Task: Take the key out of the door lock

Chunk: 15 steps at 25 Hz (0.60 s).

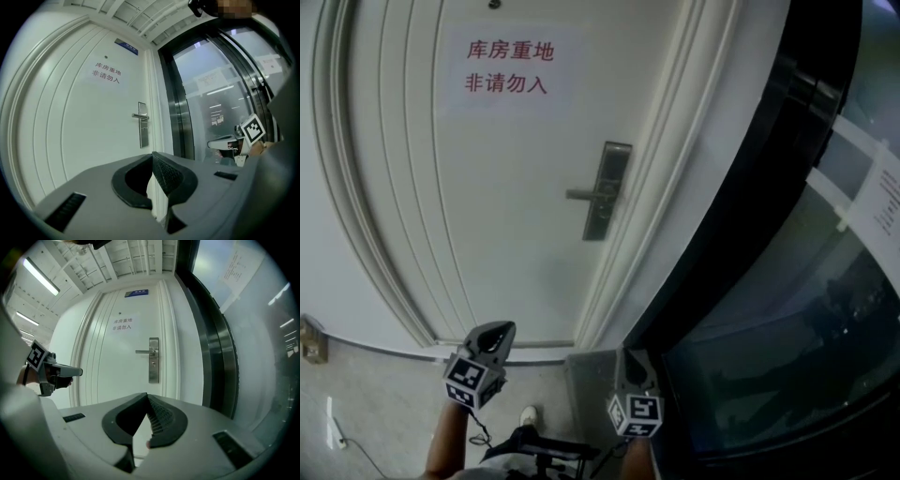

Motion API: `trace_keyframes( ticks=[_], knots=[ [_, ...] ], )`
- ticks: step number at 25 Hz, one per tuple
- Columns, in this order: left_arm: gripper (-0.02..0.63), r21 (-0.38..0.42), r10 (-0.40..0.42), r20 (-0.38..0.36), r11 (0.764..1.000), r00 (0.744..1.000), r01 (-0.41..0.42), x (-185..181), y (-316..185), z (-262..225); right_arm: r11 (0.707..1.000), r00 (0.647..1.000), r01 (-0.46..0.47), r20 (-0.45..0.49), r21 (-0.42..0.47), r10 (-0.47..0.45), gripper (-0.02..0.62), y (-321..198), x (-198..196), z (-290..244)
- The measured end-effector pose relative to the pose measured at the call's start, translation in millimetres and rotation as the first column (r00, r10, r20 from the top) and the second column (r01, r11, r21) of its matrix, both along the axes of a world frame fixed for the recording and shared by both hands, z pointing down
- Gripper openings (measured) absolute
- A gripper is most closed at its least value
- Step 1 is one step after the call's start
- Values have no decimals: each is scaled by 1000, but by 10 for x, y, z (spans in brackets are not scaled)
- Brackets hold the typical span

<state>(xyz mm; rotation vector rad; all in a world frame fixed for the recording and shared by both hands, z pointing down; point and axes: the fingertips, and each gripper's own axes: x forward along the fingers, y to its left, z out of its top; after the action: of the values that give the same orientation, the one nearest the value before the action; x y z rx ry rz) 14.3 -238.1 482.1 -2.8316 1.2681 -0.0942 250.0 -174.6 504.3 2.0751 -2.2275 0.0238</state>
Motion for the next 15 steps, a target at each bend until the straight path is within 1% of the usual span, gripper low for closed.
trace_keyframes(
  ticks=[9,15],
  knots=[
    [9,-15,13,3,1000,1000,-13,141,-869,-67,1000,1000,-4,-17,7,5,11,-867,88,-137],
    [9,-13,21,3,1000,1000,-20,164,-1319,-127,1000,1000,2,-30,14,-2,11,-1313,70,-251]
  ],
)
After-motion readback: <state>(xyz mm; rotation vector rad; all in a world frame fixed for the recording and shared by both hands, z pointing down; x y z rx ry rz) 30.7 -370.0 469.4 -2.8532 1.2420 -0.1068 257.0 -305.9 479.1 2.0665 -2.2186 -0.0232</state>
